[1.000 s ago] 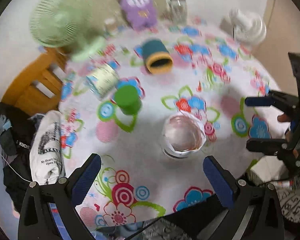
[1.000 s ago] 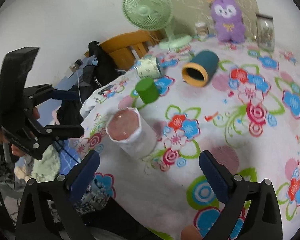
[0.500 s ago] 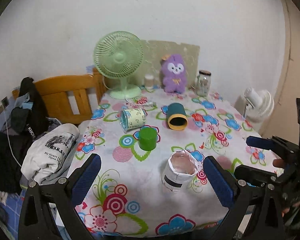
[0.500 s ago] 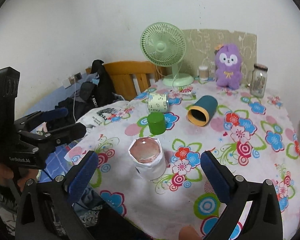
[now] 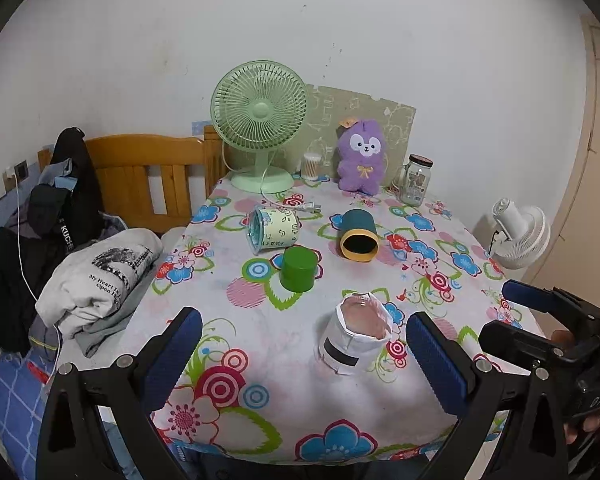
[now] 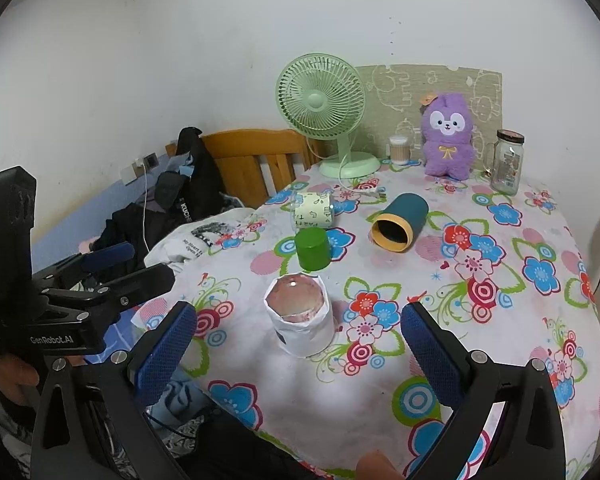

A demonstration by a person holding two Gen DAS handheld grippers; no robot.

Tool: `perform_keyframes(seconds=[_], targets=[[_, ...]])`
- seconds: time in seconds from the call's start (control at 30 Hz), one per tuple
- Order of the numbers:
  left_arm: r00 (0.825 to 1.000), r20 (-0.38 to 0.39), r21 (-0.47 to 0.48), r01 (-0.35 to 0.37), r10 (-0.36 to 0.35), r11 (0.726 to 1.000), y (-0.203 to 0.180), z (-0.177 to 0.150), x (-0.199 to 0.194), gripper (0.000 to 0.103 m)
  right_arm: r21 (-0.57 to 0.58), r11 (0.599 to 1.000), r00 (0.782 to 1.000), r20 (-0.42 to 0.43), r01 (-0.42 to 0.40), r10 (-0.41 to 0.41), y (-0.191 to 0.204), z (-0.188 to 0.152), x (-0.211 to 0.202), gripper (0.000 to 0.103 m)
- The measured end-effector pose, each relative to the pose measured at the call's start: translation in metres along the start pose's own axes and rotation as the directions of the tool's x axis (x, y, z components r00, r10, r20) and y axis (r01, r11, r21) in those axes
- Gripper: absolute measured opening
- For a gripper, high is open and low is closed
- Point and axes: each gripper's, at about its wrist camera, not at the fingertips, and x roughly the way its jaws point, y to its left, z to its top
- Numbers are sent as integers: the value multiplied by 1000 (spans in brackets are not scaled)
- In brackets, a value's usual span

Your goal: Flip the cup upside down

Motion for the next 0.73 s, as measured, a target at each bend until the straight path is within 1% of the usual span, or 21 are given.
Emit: perform_keyframes(seconds=[0.33, 0.73], targets=[[1000, 0, -11, 15, -15, 1000, -2, -2, 0, 103, 7, 1000, 1000, 1, 6, -6, 5, -1, -3, 102], [999, -18, -30, 27, -28, 999, -1, -2, 6, 103, 10, 1000, 1000, -1, 9, -9, 4, -1, -2, 102]])
